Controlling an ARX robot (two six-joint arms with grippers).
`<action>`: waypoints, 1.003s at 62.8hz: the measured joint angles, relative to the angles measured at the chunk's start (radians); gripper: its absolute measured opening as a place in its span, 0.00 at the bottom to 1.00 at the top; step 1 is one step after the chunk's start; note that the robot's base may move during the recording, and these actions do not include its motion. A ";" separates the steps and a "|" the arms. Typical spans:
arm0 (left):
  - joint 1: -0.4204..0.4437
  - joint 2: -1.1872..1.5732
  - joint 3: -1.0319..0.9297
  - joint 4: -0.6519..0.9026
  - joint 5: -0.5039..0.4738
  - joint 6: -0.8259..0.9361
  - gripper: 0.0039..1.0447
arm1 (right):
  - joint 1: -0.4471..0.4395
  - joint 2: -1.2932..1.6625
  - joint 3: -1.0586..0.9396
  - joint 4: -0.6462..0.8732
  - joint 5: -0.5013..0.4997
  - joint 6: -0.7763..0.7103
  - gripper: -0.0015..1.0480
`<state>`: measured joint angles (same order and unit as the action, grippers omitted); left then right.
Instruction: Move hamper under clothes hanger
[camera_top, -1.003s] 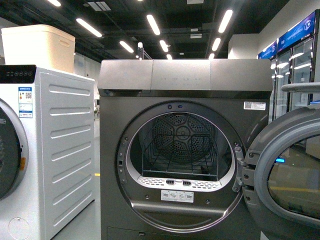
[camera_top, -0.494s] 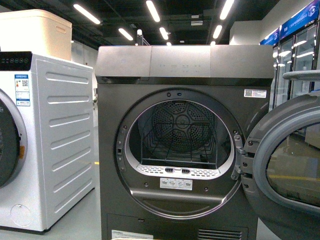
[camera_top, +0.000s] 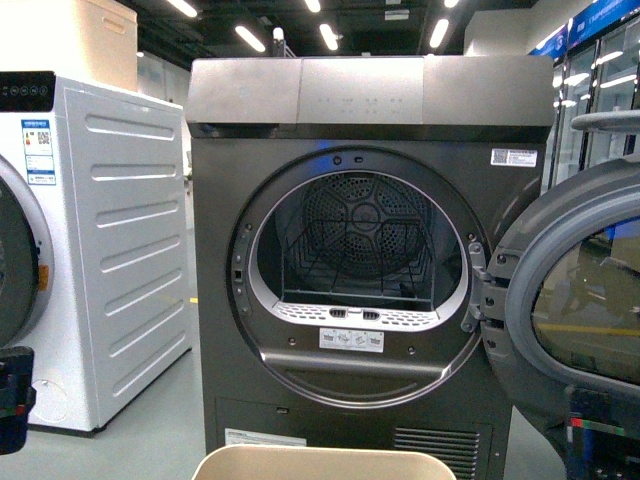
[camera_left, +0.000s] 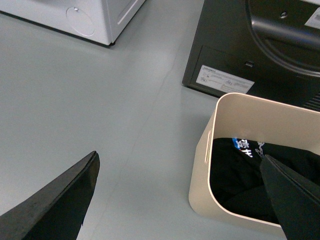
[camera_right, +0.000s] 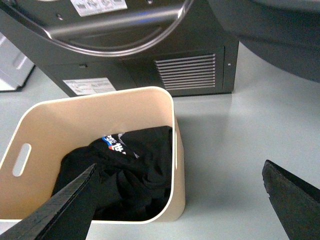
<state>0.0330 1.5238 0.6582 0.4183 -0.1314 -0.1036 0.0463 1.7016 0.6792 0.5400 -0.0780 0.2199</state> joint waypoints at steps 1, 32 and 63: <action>0.000 0.026 0.008 0.007 0.000 0.000 0.94 | 0.002 0.025 0.016 -0.006 0.005 -0.004 0.92; 0.009 0.583 0.344 0.039 0.042 -0.071 0.94 | 0.085 0.499 0.438 -0.204 0.056 -0.105 0.92; -0.061 0.816 0.572 -0.021 0.093 -0.086 0.94 | 0.146 0.776 0.807 -0.443 0.183 -0.295 0.92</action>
<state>-0.0280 2.3398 1.2301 0.3969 -0.0383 -0.1898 0.1921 2.4779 1.4864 0.0971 0.1055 -0.0753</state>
